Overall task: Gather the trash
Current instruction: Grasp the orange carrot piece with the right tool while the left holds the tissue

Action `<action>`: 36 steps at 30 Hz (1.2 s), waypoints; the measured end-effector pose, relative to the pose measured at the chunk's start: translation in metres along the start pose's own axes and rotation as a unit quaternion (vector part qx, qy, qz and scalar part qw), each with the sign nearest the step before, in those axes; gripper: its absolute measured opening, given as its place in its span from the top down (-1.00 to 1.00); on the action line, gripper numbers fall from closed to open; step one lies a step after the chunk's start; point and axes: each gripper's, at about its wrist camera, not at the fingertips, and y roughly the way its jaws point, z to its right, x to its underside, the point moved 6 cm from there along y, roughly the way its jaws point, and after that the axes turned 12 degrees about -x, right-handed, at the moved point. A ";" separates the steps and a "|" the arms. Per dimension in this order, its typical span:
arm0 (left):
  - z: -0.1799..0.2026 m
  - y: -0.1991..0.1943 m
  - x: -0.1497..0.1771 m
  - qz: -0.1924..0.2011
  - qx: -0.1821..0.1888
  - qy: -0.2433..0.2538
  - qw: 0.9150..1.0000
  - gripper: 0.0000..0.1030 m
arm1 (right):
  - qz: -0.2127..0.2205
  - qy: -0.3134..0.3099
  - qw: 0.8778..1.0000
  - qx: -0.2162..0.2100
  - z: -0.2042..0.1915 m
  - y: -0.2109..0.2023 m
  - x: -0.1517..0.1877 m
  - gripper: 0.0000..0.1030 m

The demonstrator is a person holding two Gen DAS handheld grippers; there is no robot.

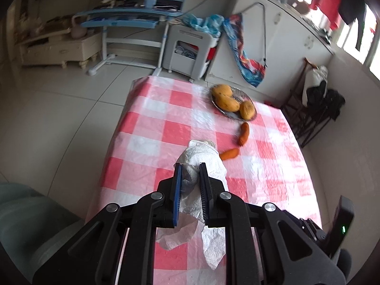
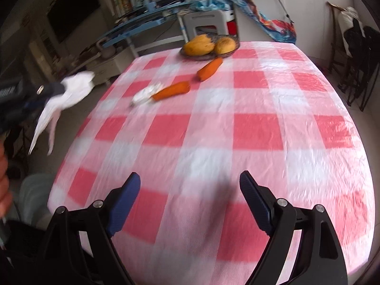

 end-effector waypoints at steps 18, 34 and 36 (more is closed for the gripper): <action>-0.013 0.009 -0.006 -0.019 0.028 -0.054 0.998 0.74 | 0.005 0.058 0.998 0.012 0.002 0.078 -0.081 -0.37; -0.015 0.008 -0.006 -0.022 0.044 -0.061 0.997 0.72 | -0.051 -0.061 0.996 0.046 0.007 0.070 -0.067 0.61; -0.012 0.009 -0.005 -0.024 0.044 -0.057 0.997 0.72 | -0.057 -0.071 0.995 0.044 0.008 0.067 -0.065 0.62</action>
